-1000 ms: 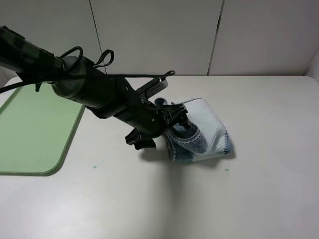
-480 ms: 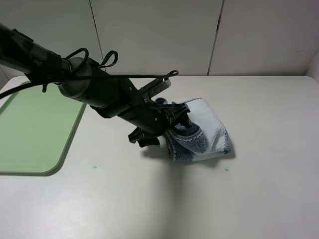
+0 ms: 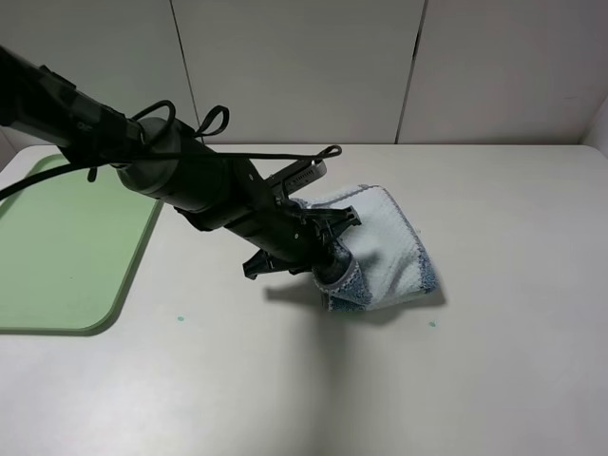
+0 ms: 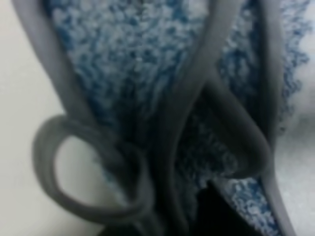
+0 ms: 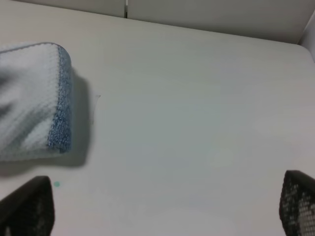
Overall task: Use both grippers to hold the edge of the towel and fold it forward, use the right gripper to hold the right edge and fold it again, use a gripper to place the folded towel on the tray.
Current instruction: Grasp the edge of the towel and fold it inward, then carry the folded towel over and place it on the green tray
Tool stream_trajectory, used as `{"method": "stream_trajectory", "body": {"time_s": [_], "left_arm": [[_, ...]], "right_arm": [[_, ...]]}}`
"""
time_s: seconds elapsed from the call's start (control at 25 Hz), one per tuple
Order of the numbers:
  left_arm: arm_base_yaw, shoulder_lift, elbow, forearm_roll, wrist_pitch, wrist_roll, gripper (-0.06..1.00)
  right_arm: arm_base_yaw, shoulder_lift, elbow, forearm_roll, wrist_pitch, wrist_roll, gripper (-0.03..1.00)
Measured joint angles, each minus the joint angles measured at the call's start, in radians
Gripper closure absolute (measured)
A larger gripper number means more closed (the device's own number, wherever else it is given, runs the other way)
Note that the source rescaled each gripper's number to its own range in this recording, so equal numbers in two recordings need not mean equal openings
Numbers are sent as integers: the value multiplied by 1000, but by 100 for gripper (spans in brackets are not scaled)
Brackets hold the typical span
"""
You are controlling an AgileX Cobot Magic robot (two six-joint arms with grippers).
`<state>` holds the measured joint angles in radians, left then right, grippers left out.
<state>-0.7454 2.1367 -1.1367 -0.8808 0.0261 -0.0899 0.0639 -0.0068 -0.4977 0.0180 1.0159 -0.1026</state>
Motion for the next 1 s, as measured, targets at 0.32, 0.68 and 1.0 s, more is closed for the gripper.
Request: {"method": "stream_trajectory", "body": {"time_s": [0.32, 0.68, 1.0], "left_arm": [[0, 0, 0, 0, 6, 0, 87], [18, -1, -1, 64, 34, 0, 87], [87, -12, -1, 200, 105, 0, 87]], "right_arm": [[0, 0, 0, 0, 0, 0, -3], [0, 0, 0, 0, 0, 0, -3], [0, 0, 0, 0, 0, 0, -3]]}}
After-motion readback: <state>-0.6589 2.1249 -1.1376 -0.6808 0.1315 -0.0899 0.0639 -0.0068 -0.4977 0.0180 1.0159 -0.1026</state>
